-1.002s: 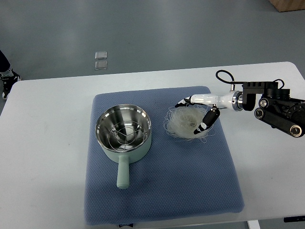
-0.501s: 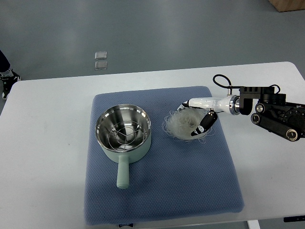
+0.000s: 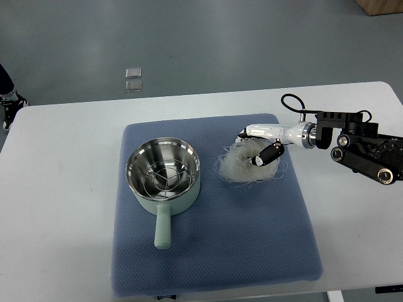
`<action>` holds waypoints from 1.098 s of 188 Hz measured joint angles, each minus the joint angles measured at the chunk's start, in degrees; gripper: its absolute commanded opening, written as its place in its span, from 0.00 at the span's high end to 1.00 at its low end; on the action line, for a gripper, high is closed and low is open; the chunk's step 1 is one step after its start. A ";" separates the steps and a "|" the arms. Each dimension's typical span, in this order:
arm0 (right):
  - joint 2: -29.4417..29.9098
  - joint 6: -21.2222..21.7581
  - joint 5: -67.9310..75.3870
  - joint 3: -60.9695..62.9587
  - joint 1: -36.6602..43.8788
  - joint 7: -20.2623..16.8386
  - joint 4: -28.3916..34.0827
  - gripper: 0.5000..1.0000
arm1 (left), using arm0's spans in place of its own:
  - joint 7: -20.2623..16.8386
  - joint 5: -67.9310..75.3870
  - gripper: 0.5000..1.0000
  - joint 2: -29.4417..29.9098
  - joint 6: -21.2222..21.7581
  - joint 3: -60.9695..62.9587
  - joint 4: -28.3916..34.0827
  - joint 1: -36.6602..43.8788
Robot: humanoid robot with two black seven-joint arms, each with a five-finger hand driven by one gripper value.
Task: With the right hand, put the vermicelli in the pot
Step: 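Lower the right hand onto the vermicelli and close fingers around it, then lift the vermicelli with the right hand and carry it over the pot, then lower the vermicelli into the steel pot and open the right hand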
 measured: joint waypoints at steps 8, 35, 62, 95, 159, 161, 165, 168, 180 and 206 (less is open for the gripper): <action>-0.13 -0.21 0.04 0.64 -0.02 0.84 0.00 1.00 | 0.00 0.00 0.00 0.00 0.00 0.00 0.00 -0.01; -0.45 -0.41 0.06 3.30 -0.17 4.96 0.00 1.00 | 0.00 0.00 0.00 0.00 0.00 0.00 0.00 -0.01; -0.62 -0.45 0.07 6.77 -0.19 6.91 -0.02 1.00 | 0.00 0.00 0.00 0.00 -0.03 0.00 0.00 0.00; 0.50 -0.45 -0.03 9.67 1.65 6.99 1.31 1.00 | 0.00 0.00 0.00 0.00 -0.03 0.00 0.00 0.00; 5.65 -0.32 -0.11 9.94 10.86 5.98 4.13 1.00 | 0.00 0.00 0.00 0.00 -0.03 0.00 0.00 -0.01; 5.88 -0.32 -0.11 9.93 10.97 5.89 4.15 1.00 | 0.00 0.00 0.00 0.00 -0.03 0.00 0.00 -0.01; 6.36 -0.33 -0.11 9.92 11.16 5.68 4.21 1.00 | 0.00 0.00 0.00 0.00 -0.03 0.00 0.00 0.00; 6.84 -0.33 -0.11 9.90 11.31 5.46 4.26 1.00 | 0.00 0.00 0.00 0.00 -0.03 0.00 0.00 -0.01; 8.30 -0.40 -0.11 9.88 11.48 4.79 4.33 1.00 | 0.00 0.00 0.00 0.00 -0.03 0.00 0.00 -0.02; 11.38 -0.54 -0.22 9.80 10.72 3.89 4.36 1.00 | 0.00 0.00 0.00 0.00 -0.03 0.00 0.00 0.01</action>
